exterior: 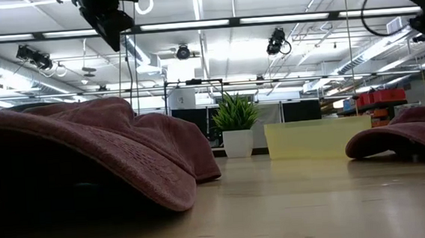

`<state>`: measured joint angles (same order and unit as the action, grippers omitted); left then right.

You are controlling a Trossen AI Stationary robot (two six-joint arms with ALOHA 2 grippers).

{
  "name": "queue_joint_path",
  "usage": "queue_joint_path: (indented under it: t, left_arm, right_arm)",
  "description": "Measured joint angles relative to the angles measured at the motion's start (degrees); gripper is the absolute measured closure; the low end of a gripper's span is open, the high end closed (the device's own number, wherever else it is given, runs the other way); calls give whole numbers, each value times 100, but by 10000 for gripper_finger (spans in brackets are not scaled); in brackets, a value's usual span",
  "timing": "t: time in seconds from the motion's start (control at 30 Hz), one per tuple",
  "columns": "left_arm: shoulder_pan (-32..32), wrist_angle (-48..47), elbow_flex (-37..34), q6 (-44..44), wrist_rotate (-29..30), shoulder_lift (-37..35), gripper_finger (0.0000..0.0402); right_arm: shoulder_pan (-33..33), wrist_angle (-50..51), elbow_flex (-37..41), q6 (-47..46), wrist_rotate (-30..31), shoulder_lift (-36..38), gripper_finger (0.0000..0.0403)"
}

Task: Pick & Place hat
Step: Put the gray cap into the blue bin

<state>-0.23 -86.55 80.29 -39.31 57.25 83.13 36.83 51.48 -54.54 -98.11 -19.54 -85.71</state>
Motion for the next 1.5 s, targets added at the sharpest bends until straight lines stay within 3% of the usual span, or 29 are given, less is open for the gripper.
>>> queue_joint_path:
  t: [0.13, 0.27, 0.43, 0.63, 0.97, 1.1, 1.37, 1.5]
  left_arm:
    - [-65, -19, 0, 13, 3, 0, 241]
    - [-104, -19, 0, 13, 4, 0, 241]
    - [-79, -19, 0, 13, 13, 0, 241]
    - [-21, -17, 0, 11, 118, 0, 241]
    - [-21, -21, 0, 11, 184, 0, 241]
    - [-24, -33, 0, 11, 184, 0, 241]
    - [-24, -32, 0, 9, 184, 2, 241]
    - [-24, -32, 0, 81, 184, 2, 241]
  right_arm:
    - [306, -330, 2, -456, -259, -386, 295]
    - [437, -12, 2, -765, -643, -613, 295]
    - [425, 198, 9, -1030, -1102, -488, 295]
    - [625, -144, 7, -1795, -1126, -243, 295]
    - [1146, -447, 194, -2845, -475, -305, 295]
    - [1142, -456, 214, -2676, -292, -304, 295]
    - [1140, -885, 219, -2441, 1029, -304, 295]
    - [1136, -868, 219, -2443, 1067, -304, 295]
